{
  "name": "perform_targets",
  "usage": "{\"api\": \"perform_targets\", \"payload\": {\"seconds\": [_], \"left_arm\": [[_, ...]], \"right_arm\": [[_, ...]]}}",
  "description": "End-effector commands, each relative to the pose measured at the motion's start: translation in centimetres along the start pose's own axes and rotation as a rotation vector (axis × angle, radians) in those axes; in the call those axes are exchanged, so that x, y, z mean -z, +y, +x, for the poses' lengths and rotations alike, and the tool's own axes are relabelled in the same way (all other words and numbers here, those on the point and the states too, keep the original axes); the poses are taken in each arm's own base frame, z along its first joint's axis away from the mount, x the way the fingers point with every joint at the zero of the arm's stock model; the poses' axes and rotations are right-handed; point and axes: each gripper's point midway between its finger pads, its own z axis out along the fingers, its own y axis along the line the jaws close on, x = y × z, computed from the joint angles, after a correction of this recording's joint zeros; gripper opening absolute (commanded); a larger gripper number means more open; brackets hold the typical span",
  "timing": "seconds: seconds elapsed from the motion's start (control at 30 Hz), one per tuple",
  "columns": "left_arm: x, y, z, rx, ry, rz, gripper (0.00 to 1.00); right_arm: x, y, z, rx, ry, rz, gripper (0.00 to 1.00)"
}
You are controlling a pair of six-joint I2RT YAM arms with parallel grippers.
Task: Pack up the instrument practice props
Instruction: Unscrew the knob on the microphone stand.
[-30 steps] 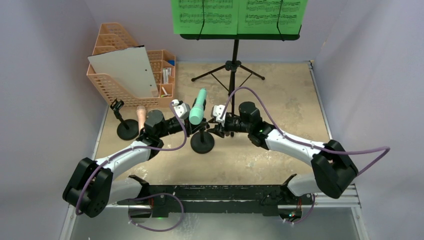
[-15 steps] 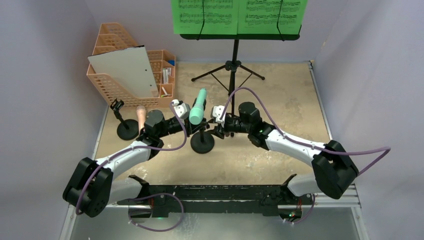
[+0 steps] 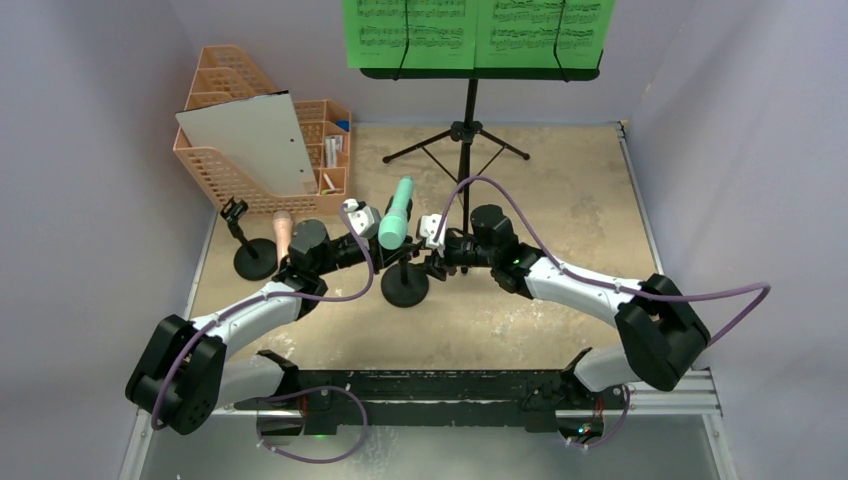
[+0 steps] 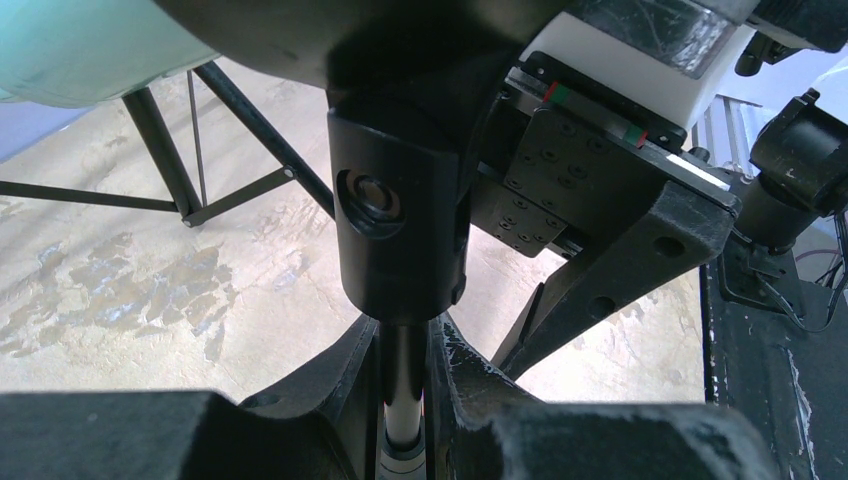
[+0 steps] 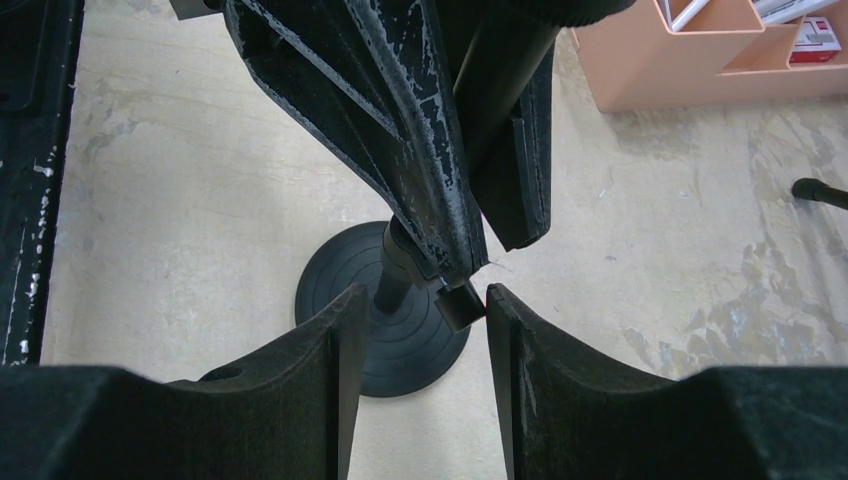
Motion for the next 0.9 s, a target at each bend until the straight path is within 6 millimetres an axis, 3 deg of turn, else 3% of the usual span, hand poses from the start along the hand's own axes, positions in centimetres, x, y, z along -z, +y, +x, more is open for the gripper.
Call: {"api": "perform_targets", "payload": {"seconds": [0.0,0.3,0.87], "left_arm": [[-0.4,-0.6,-1.7,-0.01,-0.035,0.041,0.0],[-0.4,-0.6,-1.7,-0.012,-0.035,0.039,0.0],[-0.4,-0.5,-1.7,-0.012,-0.036,0.033,0.0]], "right_arm": [[0.4,-0.3,-2.8,0.045,-0.056,0.008,0.49],[0.9,0.0,-3.0,0.043,-0.054,0.019,0.48],[0.4,0.9,-0.7,-0.01,-0.009,0.005,0.45]]}}
